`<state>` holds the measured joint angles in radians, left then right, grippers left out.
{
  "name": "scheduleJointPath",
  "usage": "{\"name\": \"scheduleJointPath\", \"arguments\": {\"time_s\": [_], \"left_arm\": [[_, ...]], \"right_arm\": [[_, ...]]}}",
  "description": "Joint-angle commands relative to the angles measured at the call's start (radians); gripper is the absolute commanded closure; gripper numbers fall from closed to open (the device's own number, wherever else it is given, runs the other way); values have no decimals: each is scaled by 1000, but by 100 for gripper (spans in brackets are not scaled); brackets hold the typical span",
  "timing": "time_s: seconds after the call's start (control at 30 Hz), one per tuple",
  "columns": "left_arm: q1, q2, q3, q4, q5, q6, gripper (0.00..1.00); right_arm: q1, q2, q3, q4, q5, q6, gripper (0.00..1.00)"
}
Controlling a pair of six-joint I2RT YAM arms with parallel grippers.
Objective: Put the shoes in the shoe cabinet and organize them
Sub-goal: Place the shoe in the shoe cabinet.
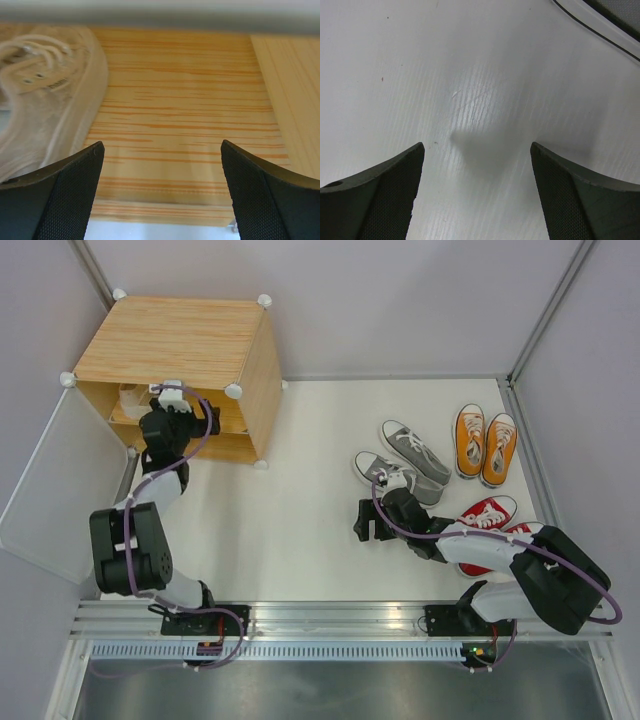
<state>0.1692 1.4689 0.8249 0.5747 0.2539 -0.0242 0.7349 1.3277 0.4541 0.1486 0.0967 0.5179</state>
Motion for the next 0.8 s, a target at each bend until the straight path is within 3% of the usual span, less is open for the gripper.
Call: {"name": "scheduleJointPath", "arguments": {"time_s": [0.0,0.3,0.43,0.77], "left_arm": [[12,102,72,106,162,33,0],[39,260,129,161,206,58,0],[93,332,164,178,240,-25,0],[124,364,186,188,255,16,0]], "right_arm": [[-3,-10,-5,-17,46,-18,9],[-3,27,12,-21,60,-25,10],[-3,31,14,-23,63,-29,10],[-3,25,12,-24,69,-30,10]]}}
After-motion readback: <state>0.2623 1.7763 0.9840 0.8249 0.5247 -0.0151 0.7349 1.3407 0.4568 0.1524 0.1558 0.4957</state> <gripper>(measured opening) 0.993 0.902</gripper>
